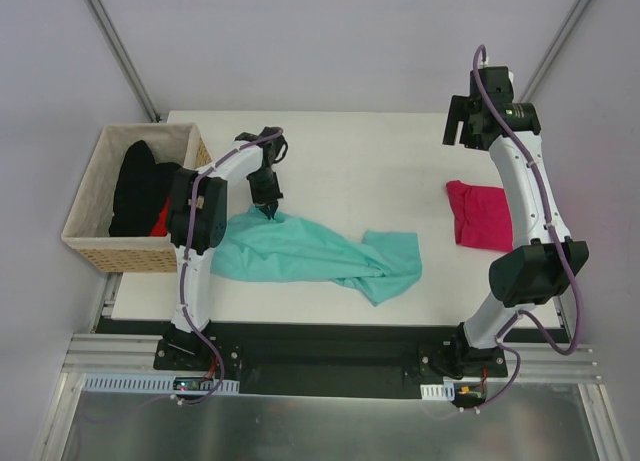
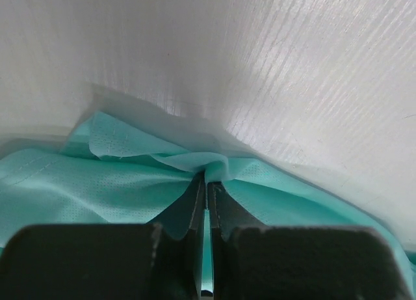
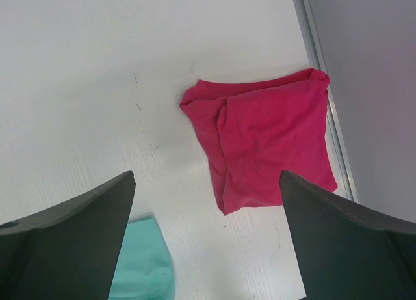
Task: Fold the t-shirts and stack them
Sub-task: Flatten out the tshirt
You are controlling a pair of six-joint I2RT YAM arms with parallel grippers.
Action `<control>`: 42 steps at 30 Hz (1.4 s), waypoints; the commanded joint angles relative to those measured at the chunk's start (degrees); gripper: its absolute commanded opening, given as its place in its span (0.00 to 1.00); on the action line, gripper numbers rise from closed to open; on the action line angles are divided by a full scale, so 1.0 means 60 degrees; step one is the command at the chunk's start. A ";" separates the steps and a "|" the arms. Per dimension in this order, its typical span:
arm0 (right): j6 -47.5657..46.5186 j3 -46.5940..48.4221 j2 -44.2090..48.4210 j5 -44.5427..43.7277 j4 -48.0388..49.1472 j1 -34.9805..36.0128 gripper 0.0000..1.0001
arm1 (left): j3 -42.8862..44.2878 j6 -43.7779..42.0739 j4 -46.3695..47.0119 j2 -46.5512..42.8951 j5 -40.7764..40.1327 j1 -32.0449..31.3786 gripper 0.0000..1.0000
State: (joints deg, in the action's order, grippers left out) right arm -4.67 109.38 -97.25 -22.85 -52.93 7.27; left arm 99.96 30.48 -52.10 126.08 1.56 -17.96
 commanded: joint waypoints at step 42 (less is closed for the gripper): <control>0.0616 -0.0300 -0.0388 0.0395 0.0720 0.0429 0.97 | 0.6528 -0.0773 -0.1674 -0.0975 -0.1007 0.0370 0.00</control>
State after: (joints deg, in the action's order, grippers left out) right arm -2.48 108.51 -98.72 -21.52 -50.78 9.08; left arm 135.81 27.16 -60.99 119.81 -3.31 -16.38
